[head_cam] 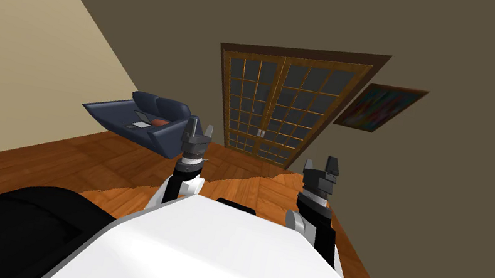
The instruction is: Pull the door open
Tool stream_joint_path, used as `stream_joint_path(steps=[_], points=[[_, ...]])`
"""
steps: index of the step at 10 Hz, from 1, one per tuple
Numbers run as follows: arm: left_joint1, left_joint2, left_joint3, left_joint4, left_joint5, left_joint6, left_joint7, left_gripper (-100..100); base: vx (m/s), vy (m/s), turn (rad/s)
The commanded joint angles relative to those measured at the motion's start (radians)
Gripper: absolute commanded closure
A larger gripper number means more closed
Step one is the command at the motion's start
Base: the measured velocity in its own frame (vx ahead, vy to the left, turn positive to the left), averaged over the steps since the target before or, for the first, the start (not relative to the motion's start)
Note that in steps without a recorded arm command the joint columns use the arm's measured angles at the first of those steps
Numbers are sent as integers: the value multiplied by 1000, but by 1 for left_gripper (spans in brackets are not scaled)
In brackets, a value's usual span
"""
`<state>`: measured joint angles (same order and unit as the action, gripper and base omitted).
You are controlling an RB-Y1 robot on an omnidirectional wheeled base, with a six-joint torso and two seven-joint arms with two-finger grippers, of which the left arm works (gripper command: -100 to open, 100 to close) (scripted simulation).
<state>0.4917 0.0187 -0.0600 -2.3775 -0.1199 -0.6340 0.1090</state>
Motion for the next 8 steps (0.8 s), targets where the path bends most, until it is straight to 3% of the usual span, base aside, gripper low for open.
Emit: stream_joint_path(steps=[1,8], points=[[-7,8,3,28,-3,-4,-23,-100,65,54,-38],[-48,38,23,181,-17,-26,-148,-100,122,-57,5]])
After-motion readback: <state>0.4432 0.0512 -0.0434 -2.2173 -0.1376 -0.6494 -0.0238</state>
